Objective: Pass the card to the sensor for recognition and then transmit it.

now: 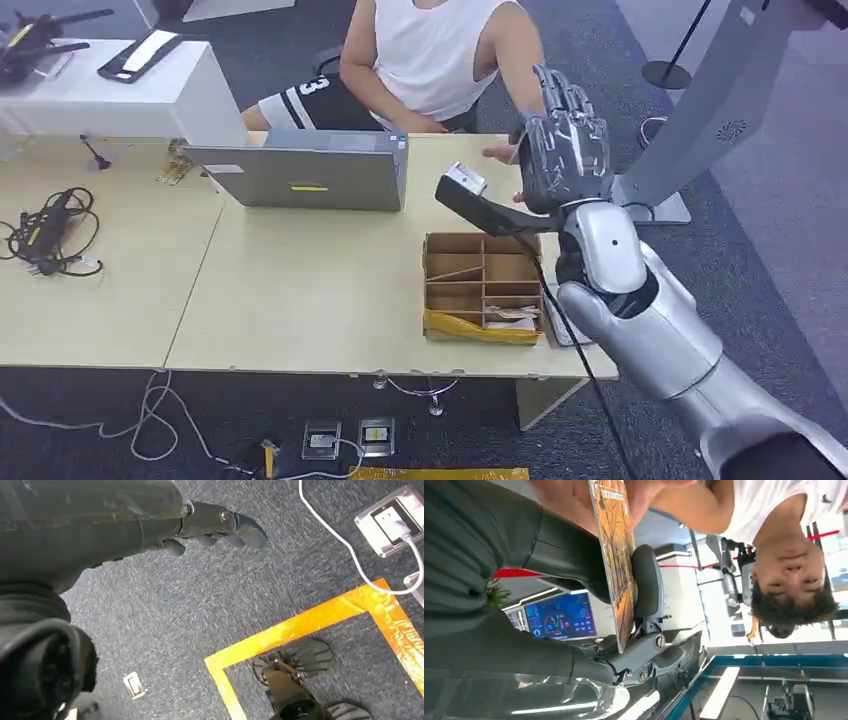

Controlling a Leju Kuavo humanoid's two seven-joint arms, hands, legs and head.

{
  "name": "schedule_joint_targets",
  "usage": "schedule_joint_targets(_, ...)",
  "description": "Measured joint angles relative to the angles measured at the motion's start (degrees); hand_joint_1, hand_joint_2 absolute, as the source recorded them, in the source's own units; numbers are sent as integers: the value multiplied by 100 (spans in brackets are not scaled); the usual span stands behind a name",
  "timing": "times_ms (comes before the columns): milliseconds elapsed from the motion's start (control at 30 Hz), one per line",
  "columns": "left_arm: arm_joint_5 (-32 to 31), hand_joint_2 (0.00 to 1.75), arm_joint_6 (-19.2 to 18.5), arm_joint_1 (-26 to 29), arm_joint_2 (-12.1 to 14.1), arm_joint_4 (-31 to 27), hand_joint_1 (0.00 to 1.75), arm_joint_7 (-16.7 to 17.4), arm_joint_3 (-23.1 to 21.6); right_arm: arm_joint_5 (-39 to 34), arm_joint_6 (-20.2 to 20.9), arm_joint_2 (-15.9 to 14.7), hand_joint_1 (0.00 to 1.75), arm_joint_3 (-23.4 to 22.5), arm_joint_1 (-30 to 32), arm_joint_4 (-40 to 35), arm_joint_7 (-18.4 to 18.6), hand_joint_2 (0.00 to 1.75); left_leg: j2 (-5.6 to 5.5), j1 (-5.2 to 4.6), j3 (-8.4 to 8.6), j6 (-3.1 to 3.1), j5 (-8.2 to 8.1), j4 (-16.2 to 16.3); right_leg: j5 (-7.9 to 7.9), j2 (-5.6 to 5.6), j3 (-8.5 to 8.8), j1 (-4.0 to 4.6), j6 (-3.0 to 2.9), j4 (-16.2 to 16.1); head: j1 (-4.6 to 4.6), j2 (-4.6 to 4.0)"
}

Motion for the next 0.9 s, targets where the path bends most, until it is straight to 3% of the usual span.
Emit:
schedule_joint_targets(533, -118, 0, 0, -13, -9, 0, 0, 35, -103, -96, 72, 153, 175, 164, -129, 373, 31, 175, -1, -1, -5, 0, 0, 0, 0, -1, -1, -1, 0, -3, 2, 0)
schedule_joint_targets(733, -465, 0, 0, -116, -50, -18, 0, 186, -107, -133, 153, 618, 175, 317, -494, 1361, 96, 175, 2, 6, -4, -3, 2, -1, 0, 1, -2, 5, 0, 0, 0, 0)
schedule_joint_targets(767, -494, 0, 0, -118, -63, -22, 0, 201, -107, -116, 127, 723, 143, 349, -540, 1573, 118, 175, 2, 6, -4, -3, 2, -1, 1, 1, -2, 5, 0, 0, -2, 0)
schedule_joint_targets(800, -518, 0, 0, -117, -76, -24, 0, 210, -107, -107, 99, 825, 5, 369, -574, 1776, 144, 175, 2, 7, -4, -4, 3, -1, 1, 3, -3, 5, -1, 0, 4, 0)
schedule_joint_targets(900, -562, 0, 0, -116, -103, -28, 0, 210, -107, -68, -20, 1052, 0, 439, -644, 2287, 160, 175, 2, 7, -4, -5, 3, -1, 1, 3, -3, 5, -1, 0, 0, 0)
